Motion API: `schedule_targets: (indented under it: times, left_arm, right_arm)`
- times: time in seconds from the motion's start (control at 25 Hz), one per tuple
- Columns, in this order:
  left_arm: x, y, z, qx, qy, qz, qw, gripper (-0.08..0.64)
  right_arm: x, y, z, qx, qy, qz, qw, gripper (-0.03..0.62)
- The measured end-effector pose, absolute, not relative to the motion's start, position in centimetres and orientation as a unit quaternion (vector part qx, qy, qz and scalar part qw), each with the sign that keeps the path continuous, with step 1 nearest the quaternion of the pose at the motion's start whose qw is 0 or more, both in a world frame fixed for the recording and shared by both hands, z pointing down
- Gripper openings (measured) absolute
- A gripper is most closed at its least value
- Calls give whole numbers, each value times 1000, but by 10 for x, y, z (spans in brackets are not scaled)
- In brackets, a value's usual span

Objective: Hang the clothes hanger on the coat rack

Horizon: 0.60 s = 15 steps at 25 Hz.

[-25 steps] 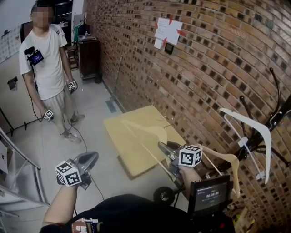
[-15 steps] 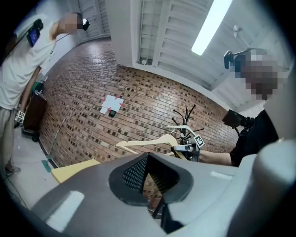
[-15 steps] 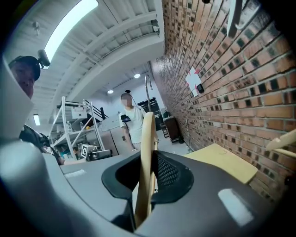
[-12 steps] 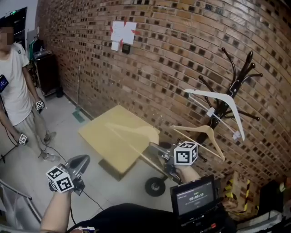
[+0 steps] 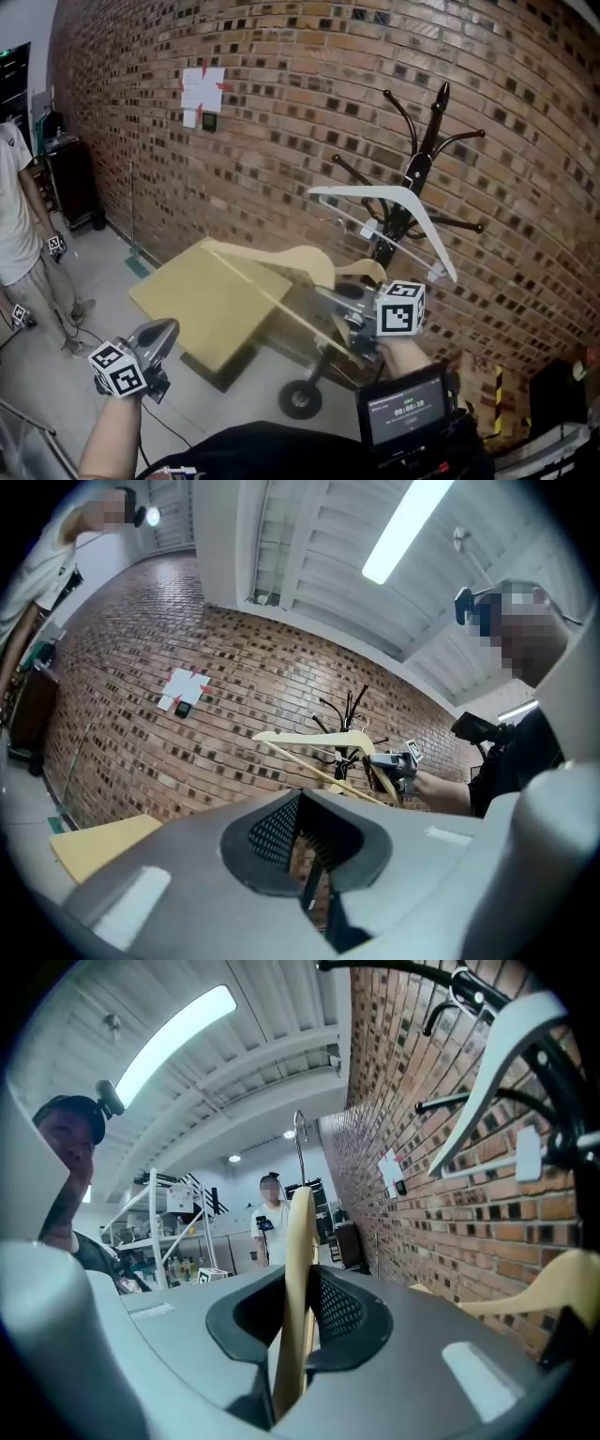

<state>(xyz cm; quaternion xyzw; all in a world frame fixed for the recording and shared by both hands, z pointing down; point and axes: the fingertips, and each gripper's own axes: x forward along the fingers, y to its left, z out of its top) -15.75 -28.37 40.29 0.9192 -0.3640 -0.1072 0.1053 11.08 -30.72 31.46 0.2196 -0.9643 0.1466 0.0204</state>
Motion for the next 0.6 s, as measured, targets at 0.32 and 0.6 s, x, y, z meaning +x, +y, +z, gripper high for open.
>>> schedule_targets:
  times: [0.32,0.6]
  left_arm:
    - [-40,-290,363,929,-331,-140,87,-5]
    - [-8,-292,355,930,-336,-132,73,-5]
  right_arm:
    - [232,-285,216,224,-971,79,14,67]
    - [286,-284,160,233,-970,69,-8,67]
